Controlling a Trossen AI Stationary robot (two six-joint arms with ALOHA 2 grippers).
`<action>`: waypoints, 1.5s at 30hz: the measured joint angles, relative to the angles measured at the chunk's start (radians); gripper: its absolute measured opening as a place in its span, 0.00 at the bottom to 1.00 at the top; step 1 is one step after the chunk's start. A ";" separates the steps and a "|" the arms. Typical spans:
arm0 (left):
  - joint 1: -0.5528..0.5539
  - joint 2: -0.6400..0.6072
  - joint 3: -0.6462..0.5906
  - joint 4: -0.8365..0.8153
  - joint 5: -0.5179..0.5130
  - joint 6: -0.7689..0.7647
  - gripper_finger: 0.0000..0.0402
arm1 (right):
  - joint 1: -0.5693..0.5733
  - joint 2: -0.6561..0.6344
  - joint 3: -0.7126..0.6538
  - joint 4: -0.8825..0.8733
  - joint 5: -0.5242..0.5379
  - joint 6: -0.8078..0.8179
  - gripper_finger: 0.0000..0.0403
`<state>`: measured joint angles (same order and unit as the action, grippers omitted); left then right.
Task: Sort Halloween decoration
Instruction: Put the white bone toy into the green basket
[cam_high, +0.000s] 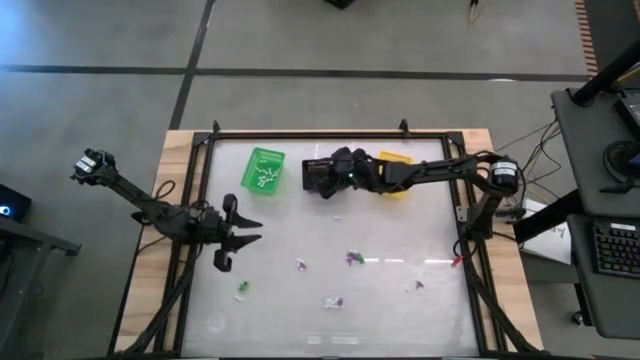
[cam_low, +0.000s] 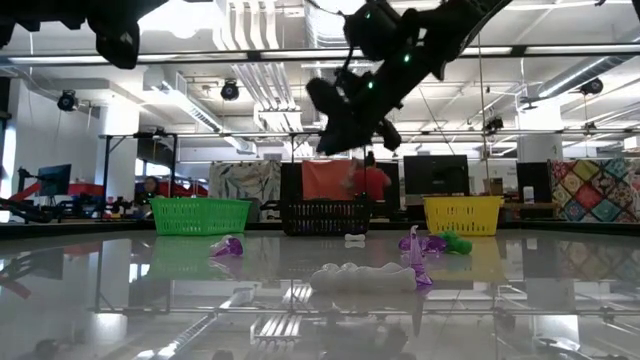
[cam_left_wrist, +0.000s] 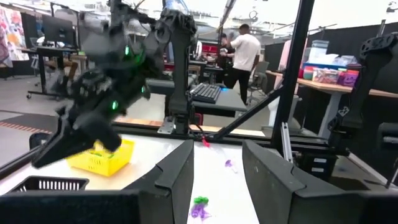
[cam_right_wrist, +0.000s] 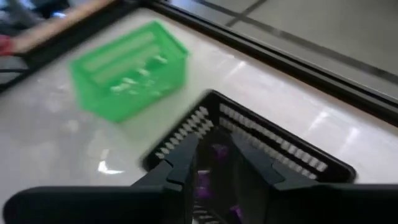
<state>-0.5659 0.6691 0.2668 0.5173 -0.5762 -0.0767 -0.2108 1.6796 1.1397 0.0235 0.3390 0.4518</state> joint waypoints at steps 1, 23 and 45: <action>0.000 0.004 0.000 -0.003 0.000 -0.005 0.30 | 0.006 -0.013 0.000 0.003 -0.028 -0.008 0.20; 0.021 0.076 0.000 0.032 -0.095 0.021 0.30 | 0.208 -0.026 -0.120 -0.208 -0.264 -0.385 0.22; 0.021 0.113 0.000 0.031 -0.095 -0.018 0.30 | 0.201 0.144 -0.132 -0.136 -0.134 -0.347 0.09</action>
<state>-0.5449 0.7826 0.2668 0.5480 -0.6708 -0.0952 -0.0099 1.8233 1.0080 -0.1123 0.2048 0.1043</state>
